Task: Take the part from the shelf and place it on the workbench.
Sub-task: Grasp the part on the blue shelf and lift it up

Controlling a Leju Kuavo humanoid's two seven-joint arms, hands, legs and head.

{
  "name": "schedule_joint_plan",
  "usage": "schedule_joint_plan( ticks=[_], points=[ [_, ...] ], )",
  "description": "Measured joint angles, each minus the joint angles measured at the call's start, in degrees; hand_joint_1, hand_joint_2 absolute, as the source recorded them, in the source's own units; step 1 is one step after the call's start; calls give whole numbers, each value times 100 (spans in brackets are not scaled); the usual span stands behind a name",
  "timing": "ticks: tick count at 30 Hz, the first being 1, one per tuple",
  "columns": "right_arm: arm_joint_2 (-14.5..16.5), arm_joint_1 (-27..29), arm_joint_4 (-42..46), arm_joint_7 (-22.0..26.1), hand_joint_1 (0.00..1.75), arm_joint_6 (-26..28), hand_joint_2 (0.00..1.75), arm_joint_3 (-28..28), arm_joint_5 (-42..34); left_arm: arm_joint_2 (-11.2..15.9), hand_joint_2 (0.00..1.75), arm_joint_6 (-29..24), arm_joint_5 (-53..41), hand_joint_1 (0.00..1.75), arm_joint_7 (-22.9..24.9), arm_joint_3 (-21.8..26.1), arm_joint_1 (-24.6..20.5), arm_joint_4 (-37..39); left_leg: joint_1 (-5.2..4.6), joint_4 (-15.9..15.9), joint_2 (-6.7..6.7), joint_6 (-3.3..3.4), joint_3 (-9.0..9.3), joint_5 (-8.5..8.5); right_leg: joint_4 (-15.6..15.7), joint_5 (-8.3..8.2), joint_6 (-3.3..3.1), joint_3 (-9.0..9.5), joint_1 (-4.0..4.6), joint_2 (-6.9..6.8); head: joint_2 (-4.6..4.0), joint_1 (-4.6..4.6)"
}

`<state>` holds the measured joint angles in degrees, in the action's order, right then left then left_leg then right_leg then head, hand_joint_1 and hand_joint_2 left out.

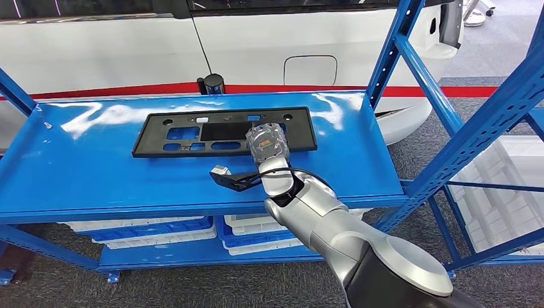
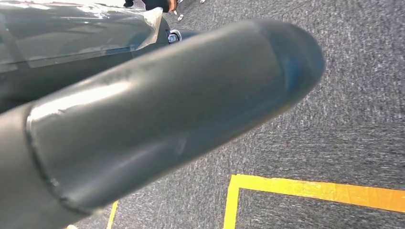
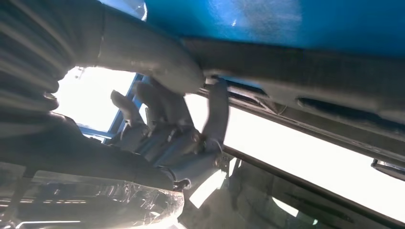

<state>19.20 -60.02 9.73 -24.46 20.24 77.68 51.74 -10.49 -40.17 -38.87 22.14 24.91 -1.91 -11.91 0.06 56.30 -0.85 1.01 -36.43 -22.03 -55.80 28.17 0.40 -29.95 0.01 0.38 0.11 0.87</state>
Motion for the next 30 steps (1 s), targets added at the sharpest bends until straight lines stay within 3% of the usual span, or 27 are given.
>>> schedule_joint_plan(
  ticks=[30],
  points=[
    [-42, -47, 0, 170, 0, 118, 175, 0, 59, 0, 0, 7, -80, 0, -173, 142, -34, 28, 0, 0, 0, 0, 5, 0, 0, -1, 0, 5, 0, 0, 0, 1]
  ],
)
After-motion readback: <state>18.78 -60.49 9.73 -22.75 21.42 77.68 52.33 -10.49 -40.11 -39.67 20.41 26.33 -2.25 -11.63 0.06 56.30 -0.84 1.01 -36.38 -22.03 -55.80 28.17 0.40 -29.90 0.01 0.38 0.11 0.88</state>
